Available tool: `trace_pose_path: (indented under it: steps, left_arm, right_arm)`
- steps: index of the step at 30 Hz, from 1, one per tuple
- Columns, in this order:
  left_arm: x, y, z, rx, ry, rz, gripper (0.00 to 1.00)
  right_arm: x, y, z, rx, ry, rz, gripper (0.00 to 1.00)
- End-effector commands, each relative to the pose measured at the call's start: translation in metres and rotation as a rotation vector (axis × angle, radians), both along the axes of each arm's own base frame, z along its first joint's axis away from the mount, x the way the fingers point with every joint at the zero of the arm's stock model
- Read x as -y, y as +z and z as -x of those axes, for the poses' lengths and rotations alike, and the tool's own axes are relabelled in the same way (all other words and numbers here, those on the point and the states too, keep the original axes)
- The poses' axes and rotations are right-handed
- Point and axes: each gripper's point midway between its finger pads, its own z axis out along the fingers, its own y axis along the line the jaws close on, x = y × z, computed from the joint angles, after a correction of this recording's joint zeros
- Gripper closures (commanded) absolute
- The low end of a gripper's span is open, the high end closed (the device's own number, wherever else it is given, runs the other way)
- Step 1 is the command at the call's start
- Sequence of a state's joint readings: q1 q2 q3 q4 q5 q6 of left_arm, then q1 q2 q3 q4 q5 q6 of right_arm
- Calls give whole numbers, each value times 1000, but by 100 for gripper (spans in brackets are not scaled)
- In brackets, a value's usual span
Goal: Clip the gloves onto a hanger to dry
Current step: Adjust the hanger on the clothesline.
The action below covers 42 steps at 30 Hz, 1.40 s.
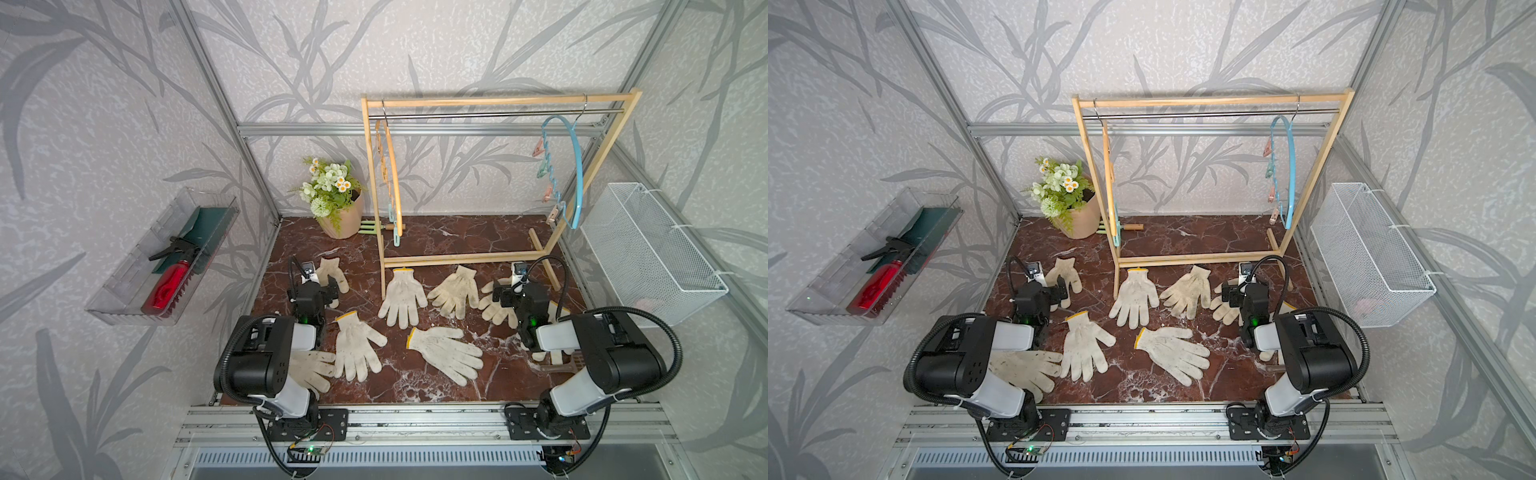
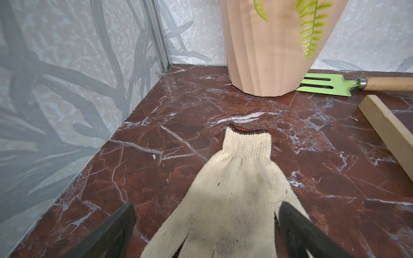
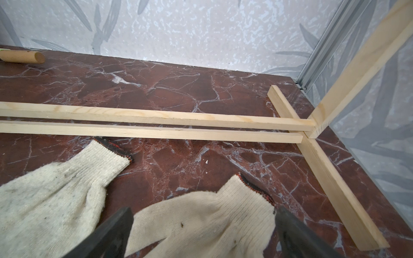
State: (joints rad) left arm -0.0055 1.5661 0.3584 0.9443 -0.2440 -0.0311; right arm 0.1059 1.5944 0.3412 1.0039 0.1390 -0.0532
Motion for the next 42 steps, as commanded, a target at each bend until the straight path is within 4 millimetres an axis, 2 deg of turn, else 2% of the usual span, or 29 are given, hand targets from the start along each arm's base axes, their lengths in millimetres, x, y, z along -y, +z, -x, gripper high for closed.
trace_pose_path:
  steps: [1, 7, 11, 13, 16, 18, 20, 23, 25, 28, 36, 39, 42]
  left_arm:
    - [1, 11, -3, 33, -3, 11, 1]
    - [-1, 41, 1, -34, 23, 18, 1]
    - [-6, 77, 13, -64, 135, 200, 1]
    - [-1, 94, 19, -66, 127, 272, 1]
    - [8, 116, 26, -11, 99, 358, 1]
    - [17, 131, 30, 0, 56, 404, 5]
    - [24, 143, 33, -17, 35, 447, 10]
    - [45, 164, 33, -44, -66, 503, 19]
    - [58, 187, 33, -36, -102, 533, 25]
    - [79, 221, 36, -18, -150, 495, 25]
    - [154, 323, 42, 33, -318, 411, 28]
    - [185, 355, 43, 55, -394, 389, 28]
    - [212, 370, 37, 45, -448, 347, 29]
  right_arm:
    - [1, 13, -1, 59, -11, -5, 1]
    - [9, 33, 24, 184, -61, -4, 1]
    - [8, 56, 33, 221, -68, 16, 1]
    - [4, 72, 32, 209, -57, 11, 1]
    - [2, 92, 35, 129, -84, -148, 1]
    - [-9, 102, 39, 103, -60, -288, 1]
    - [-9, 110, 43, 145, -83, -432, 1]
    - [-33, 120, 48, 169, 62, -501, 1]
    - [-46, 120, 46, 116, 112, -533, 1]
    - [-71, 118, 46, 22, 184, -513, 1]
    - [-136, 117, 53, -22, 309, -390, 1]
    - [-157, 119, 54, -34, 342, -337, 1]
    - [-178, 125, 54, -39, 379, -308, 1]
